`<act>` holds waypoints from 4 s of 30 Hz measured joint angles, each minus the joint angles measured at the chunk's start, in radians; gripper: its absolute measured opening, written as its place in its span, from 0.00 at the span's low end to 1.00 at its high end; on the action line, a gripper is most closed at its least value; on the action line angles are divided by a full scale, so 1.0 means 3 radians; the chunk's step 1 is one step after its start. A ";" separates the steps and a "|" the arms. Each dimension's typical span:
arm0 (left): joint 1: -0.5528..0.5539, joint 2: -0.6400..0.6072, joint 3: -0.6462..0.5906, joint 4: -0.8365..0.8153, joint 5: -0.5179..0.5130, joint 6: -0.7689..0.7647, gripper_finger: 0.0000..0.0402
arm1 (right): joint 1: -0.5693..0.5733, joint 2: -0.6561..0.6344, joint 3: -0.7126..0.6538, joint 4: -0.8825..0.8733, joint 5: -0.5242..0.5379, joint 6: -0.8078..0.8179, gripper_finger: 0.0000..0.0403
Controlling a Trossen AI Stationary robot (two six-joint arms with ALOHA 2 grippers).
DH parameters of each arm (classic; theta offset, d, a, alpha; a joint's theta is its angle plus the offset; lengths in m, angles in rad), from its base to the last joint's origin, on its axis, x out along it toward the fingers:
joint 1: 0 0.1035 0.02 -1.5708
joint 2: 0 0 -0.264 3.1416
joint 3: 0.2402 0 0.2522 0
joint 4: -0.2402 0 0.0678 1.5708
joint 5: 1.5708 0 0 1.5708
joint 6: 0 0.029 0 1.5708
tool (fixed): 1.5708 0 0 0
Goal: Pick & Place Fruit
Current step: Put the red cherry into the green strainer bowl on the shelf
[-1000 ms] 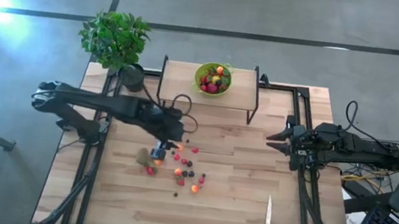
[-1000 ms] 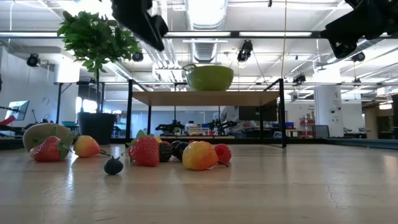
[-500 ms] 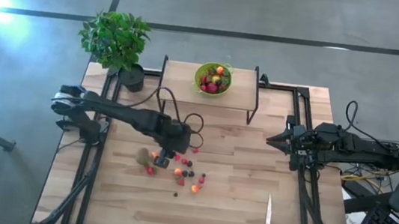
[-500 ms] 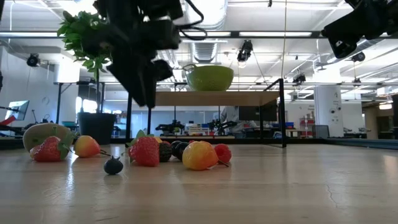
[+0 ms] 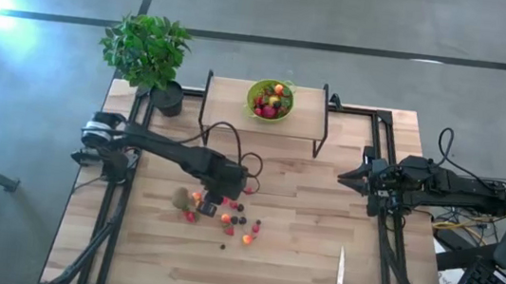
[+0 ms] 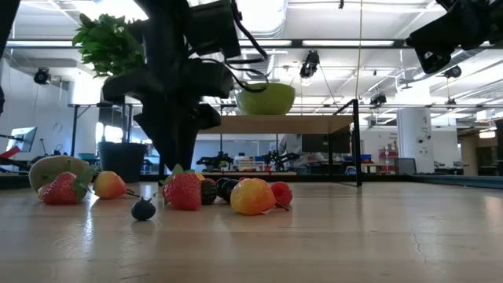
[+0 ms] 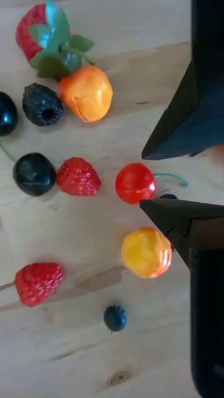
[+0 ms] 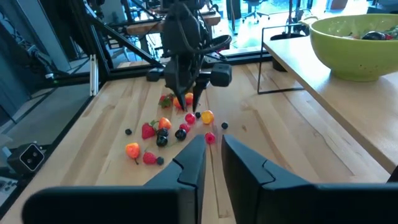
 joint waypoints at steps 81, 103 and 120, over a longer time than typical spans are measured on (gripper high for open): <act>-0.0037 0.0199 0.0011 0.0075 0.0003 -0.0028 0.29 | 0.0000 0.0000 0.0000 -0.0001 0.0000 0.0000 0.59; 0.0204 -0.0016 0.1059 0.0301 -0.0730 0.0642 0.27 | 0.0000 -0.0001 0.0000 0.0000 0.0000 0.0000 0.75; 0.0985 -0.0018 0.1515 0.1560 -0.1168 0.0845 0.23 | 0.0000 -0.0001 0.0000 -0.0001 0.0000 0.0000 0.88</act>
